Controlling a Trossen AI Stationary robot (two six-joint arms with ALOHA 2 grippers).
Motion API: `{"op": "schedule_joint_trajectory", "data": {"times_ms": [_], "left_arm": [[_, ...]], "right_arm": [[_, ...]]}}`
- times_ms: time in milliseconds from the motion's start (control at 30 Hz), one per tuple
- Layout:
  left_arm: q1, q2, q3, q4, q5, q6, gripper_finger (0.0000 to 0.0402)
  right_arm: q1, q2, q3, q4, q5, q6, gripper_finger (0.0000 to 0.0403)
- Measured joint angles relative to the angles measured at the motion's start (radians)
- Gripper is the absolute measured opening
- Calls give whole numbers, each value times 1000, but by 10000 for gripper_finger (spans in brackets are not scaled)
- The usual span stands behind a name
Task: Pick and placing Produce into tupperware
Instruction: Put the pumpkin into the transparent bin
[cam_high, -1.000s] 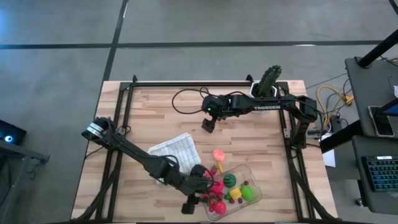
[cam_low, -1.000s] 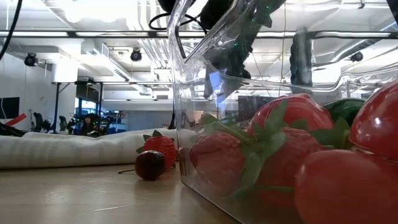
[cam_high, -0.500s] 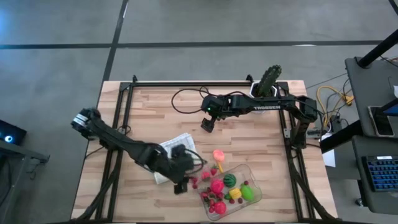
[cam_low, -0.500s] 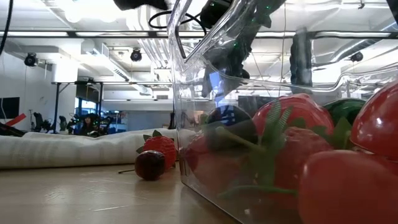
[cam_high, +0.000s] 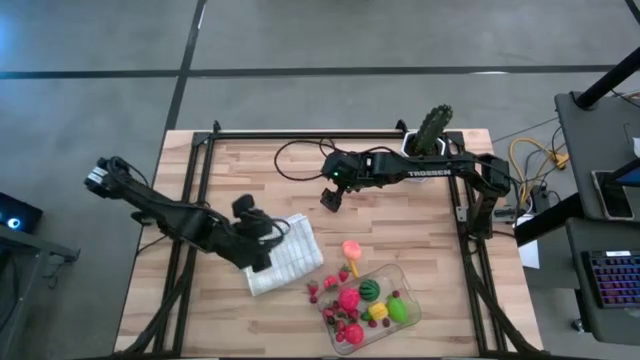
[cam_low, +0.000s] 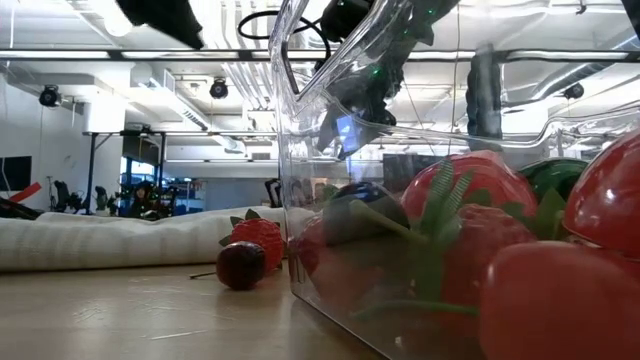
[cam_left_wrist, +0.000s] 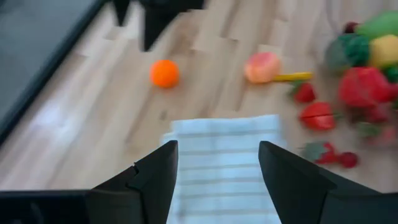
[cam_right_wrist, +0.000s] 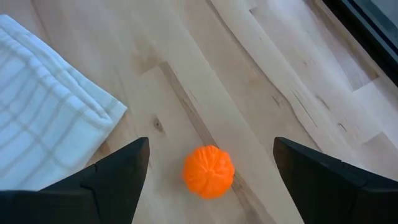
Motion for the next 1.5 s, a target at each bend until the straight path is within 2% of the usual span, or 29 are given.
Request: {"op": "schedule_joint_trajectory", "data": {"times_ms": [233, 367, 433, 567, 633, 733, 800, 900, 967, 1033, 1133, 1300, 1500], "left_arm": [[30, -176, -189, 8, -127, 1, 210], [71, -280, -268, 32, -147, 1, 210], [89, -321, -294, 44, -148, 1, 210], [120, -391, -320, 51, -154, 2, 210], [135, -413, -322, 55, -160, 2, 210], [153, -438, -322, 59, -166, 2, 210], [166, -446, -322, 62, -170, 2, 210], [182, -449, -322, 89, -181, 3, 210], [189, -445, -322, 116, -196, 3, 210], [196, -439, -323, 126, -209, 6, 210], [211, -422, -323, 138, -218, 12, 210], [219, -394, -323, 154, -218, 4, 210], [219, -354, -323, 175, -214, 3, 210]], "right_arm": [[0, 0, 0, 19, -1, 9, 334], [2, 0, 0, 24, -116, 258, 334], [3, 0, 0, 31, -158, 310, 334], [7, -1, 0, 31, -175, 311, 334], [6, -1, 0, 20, -216, 354, 334], [-8, 10, 1, -9, -199, 374, 334], [-39, 33, 1, -42, -201, 445, 334], [-84, 52, -2, -53, -275, 458, 334], [-93, 45, 1, -38, -288, 435, 334], [-91, 41, 2, -38, -283, 416, 334], [-89, 45, 1, -51, -212, 414, 334], [-109, 46, 0, -153, -153, 524, 334], [-99, 52, 0, -159, -73, 505, 333]]}}
